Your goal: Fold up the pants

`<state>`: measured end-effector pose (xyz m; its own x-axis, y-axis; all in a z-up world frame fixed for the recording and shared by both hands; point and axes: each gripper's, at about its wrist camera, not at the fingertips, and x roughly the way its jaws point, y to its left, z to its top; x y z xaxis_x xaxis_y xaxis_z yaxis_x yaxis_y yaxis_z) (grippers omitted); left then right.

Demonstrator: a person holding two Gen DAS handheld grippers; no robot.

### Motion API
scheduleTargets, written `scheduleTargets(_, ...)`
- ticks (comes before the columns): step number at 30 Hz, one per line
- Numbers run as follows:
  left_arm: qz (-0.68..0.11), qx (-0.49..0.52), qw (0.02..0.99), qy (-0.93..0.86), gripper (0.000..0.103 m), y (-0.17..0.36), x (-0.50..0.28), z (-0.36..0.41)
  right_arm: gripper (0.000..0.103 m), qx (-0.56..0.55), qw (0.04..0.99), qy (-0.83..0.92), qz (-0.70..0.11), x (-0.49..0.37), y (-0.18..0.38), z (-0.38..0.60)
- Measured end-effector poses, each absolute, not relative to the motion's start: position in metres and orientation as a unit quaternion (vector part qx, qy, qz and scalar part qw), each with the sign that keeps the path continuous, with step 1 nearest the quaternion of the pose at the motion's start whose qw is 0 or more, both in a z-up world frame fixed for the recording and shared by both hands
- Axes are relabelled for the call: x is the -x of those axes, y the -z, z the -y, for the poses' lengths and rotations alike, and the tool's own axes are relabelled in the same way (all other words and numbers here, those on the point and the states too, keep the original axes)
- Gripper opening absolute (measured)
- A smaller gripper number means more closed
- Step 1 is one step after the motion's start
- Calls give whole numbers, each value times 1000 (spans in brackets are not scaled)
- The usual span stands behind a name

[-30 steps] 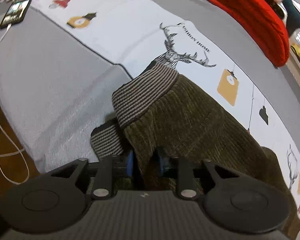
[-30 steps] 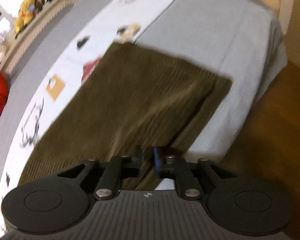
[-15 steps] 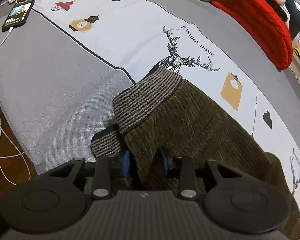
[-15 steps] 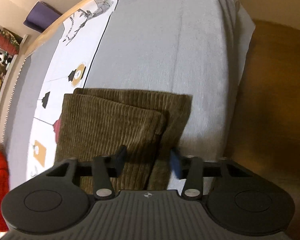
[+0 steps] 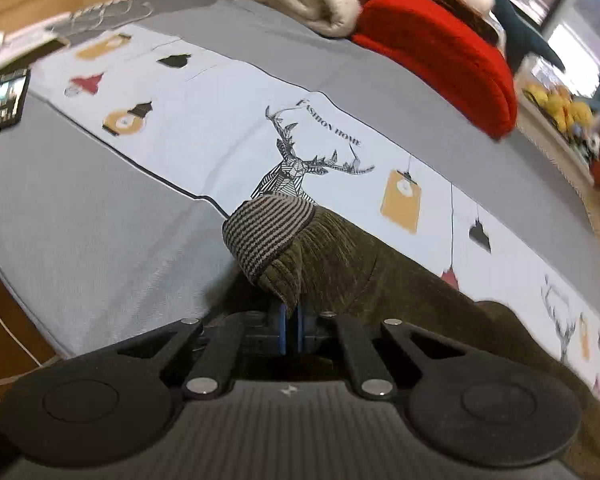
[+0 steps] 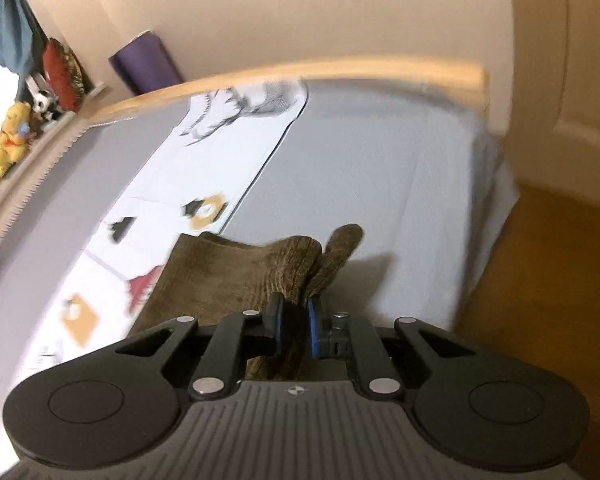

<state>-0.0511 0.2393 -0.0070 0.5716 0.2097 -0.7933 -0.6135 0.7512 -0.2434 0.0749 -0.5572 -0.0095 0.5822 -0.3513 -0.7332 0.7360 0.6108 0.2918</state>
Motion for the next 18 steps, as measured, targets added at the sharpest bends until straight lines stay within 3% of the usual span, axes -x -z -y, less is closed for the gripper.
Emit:
scheduleTargets(3,-462,254,807,-267,18,32,48,-249,14,-326,781,358,-395,-80,39,570)
scheduleTargets(5,-455,257,800,-295,38,32,52,-256,17,-364,740,385,-415,-74,54,581)
scheduleTargets(9,-377,190,838,-346,43,-3,58,-247,25,-318,766,413,-376,-71,31,577)
scheduleTargets(14,-354,188,877,-266,39,-5,43,-225,27,-285,809,390,-334,-71,12,565)
scheduleTargets(16,-413,202,854,-244,38,19,30,-222,28,-299,818,350,-344,-78,16,562)
scheduleTargets(17,-475,195,819,-255,28,40,22,-223,30,-309,817,333,-354,-79,19,562)
scheduleTargets(18,-514,214,788,-265,26,61,21,-227,40,-326,810,317,-371,-81,26,565)
